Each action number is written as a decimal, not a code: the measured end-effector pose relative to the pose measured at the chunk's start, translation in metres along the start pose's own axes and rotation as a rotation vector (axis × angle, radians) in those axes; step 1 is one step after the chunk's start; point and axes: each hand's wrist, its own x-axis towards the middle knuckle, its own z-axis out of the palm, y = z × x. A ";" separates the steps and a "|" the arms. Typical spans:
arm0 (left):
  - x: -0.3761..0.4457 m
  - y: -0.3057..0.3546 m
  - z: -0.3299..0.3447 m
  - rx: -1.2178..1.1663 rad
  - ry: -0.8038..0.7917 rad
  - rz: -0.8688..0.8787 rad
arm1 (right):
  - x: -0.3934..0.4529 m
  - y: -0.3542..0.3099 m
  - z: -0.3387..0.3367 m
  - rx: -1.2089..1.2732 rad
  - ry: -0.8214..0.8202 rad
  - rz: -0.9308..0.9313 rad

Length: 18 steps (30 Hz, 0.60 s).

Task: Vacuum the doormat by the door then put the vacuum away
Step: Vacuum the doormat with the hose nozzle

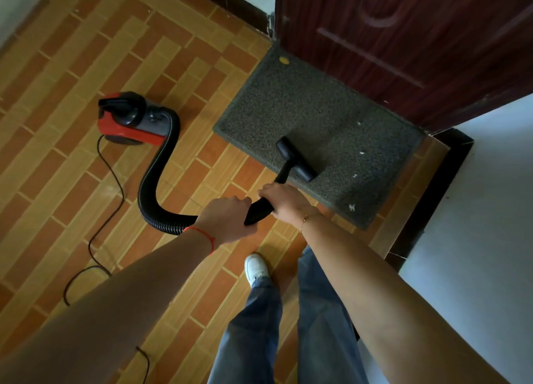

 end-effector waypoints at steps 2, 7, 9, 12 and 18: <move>-0.011 -0.005 0.005 0.018 0.000 -0.006 | -0.002 -0.012 0.005 0.006 0.002 0.001; -0.025 -0.011 0.011 0.044 0.015 -0.004 | -0.004 -0.028 0.011 0.004 0.000 0.009; -0.026 -0.010 0.012 0.049 0.026 -0.007 | -0.006 -0.028 0.012 0.012 0.007 0.009; -0.023 -0.007 0.013 0.055 0.031 -0.005 | -0.009 -0.023 0.013 0.018 0.031 0.015; -0.002 0.006 0.005 0.047 0.040 0.020 | -0.009 0.002 0.008 0.035 0.064 0.039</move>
